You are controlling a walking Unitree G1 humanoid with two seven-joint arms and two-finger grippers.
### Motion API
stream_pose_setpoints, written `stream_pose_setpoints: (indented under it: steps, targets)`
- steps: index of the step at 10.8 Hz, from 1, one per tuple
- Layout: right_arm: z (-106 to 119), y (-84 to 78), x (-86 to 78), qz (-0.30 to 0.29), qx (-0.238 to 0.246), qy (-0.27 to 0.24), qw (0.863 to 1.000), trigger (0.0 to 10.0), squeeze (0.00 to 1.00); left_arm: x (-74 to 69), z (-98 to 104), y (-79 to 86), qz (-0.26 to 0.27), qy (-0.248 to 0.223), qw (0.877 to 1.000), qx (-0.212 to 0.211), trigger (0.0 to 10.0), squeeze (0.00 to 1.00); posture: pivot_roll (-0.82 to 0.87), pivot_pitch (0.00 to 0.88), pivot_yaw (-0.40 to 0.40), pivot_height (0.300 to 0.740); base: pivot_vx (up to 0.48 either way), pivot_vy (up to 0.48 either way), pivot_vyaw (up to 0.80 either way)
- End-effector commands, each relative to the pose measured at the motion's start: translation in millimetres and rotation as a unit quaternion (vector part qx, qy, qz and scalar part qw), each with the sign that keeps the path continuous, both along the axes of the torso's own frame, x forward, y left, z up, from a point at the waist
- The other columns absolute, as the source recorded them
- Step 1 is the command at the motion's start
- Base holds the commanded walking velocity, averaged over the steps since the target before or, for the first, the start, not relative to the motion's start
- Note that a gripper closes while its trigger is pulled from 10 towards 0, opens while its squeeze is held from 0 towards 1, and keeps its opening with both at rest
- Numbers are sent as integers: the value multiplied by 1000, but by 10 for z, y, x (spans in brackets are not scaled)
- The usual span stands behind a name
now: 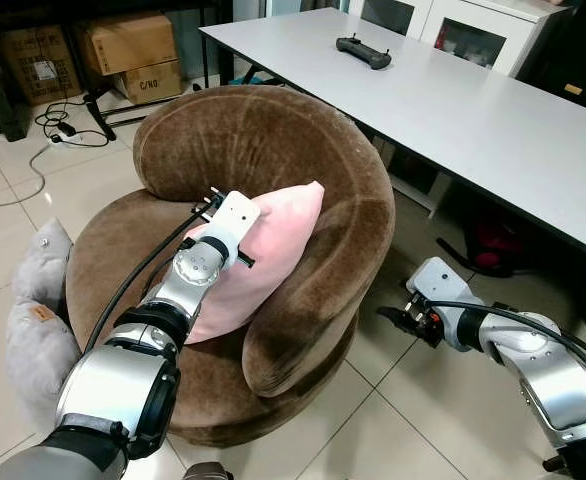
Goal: Move the pillow to the sofa from floor
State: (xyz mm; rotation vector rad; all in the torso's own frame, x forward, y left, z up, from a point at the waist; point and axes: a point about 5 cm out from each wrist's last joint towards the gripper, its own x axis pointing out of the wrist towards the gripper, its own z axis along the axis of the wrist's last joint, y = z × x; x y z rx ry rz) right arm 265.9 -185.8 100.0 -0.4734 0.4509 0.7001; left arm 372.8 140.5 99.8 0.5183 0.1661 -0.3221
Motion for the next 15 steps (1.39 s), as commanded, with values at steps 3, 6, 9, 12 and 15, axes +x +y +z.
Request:
stream_pose_setpoints:
  steps: [3,6,9,12,15]
  targets:
    - [33,-4,44,4,-3,0,1000,10000,0,-5,-35,-32,-23,43,999,-12,10000,1000,-17,0,-58,740,0,0,0]
    - [40,-45,97,-23,-3,-15,1000,10000,0,43,126,-134,-66,19,996,-50,10000,1000,-15,0,-54,740,0,0,0]
    - [305,64,193,-53,174,-38,983,10000,0,41,215,-175,-94,-6,992,-83,10000,1000,-4,0,-58,740,0,0,0]
    - [263,32,269,-78,164,-48,982,10000,0,66,351,-224,-114,-33,986,-117,10000,1000,12,0,-67,740,0,0,0]
    - [274,32,279,-102,184,-60,976,10000,0,40,495,-175,-112,-99,983,-110,10000,1000,14,0,-54,740,0,0,0]
